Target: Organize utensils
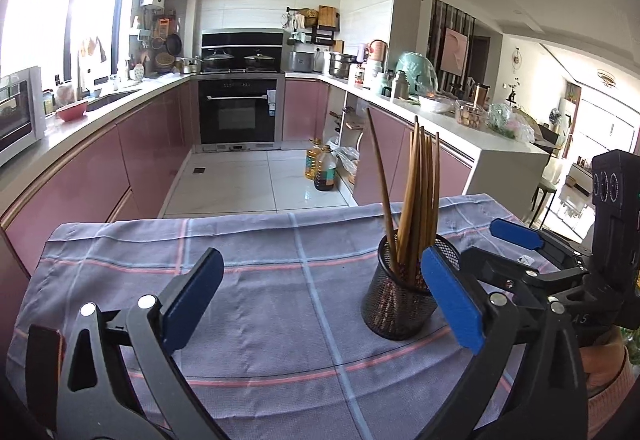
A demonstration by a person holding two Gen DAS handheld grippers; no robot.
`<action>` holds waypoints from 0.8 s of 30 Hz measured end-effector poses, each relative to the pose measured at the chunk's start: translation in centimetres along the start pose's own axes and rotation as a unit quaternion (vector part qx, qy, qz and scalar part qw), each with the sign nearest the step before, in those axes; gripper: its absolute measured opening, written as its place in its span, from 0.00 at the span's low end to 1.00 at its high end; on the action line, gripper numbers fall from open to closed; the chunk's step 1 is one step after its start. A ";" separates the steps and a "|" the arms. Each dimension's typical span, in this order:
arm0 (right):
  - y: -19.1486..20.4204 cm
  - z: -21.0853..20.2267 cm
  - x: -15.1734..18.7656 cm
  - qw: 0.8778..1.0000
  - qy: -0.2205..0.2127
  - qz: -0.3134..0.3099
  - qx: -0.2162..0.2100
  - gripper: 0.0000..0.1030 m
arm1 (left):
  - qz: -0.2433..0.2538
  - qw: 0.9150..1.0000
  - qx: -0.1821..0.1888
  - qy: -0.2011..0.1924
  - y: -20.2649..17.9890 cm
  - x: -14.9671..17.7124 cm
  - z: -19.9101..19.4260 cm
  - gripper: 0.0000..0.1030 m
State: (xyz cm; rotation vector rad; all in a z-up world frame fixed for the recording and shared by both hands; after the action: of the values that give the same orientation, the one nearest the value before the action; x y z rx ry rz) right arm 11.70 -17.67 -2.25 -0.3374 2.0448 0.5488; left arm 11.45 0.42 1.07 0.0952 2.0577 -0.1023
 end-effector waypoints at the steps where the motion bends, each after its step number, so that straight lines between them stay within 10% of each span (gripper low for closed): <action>1: 0.3 -0.3 0.2 1.000 -0.004 -0.004 0.003 0.94 | -0.002 1.000 -0.006 -0.003 0.4 0.3 -0.5 0.95; 24: 5.6 -4.4 2.5 0.991 -0.088 -0.067 0.071 0.94 | -0.044 0.990 -0.103 -0.085 5.5 3.1 -8.5 0.95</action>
State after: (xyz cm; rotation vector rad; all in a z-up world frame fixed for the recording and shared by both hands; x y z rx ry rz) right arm 4.68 -15.13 -1.11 -0.3275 1.8642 0.3355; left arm 3.22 6.96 2.17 -0.1289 1.8912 0.0457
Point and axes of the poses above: each gripper's, at about its wrist camera, not at the fingertips, and z roughly the way its jaws point, y to its left, x to its underside, the point moved 4 cm from there along z, roughly the way its jaws point, and after that the axes turned 7 degrees about -x, right-handed, at the moved point
